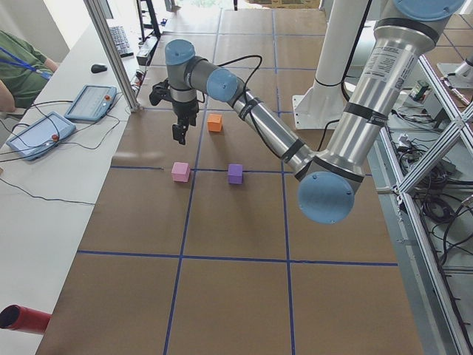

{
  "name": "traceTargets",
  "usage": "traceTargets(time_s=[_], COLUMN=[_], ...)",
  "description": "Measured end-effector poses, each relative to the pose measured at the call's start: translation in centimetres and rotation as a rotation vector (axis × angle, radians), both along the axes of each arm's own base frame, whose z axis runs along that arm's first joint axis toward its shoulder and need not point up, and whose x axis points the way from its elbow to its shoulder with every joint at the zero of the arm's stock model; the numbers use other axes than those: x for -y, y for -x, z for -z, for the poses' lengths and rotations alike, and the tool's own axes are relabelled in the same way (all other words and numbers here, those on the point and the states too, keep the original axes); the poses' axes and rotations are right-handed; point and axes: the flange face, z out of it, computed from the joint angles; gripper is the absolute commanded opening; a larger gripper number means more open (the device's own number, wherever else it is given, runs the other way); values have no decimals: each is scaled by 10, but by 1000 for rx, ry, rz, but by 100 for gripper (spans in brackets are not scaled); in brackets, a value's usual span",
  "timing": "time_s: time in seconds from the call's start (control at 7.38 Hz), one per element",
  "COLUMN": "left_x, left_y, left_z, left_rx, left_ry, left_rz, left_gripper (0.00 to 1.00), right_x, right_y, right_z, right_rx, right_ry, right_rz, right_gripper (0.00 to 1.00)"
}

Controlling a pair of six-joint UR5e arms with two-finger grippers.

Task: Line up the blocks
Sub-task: 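Reach the left gripper over the orange cube and lower onto it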

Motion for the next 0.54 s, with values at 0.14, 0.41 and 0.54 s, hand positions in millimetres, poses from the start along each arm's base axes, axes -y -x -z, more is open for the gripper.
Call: traceTargets(time_s=[0.14, 0.41, 0.54], left_x=[-9, -39, -50], left_y=[-51, -154, -195], left_z=[26, 72, 84], left_rx=[-11, -9, -21], left_ry=[25, 77, 108], left_rz=[-15, -17, -1], left_gripper=[100, 100, 100], right_x=[0, 0, 0], right_y=[0, 0, 0], right_z=[0, 0, 0], right_rx=[0, 0, 0], right_ry=[0, 0, 0], right_rz=[0, 0, -1], right_gripper=[100, 100, 100])
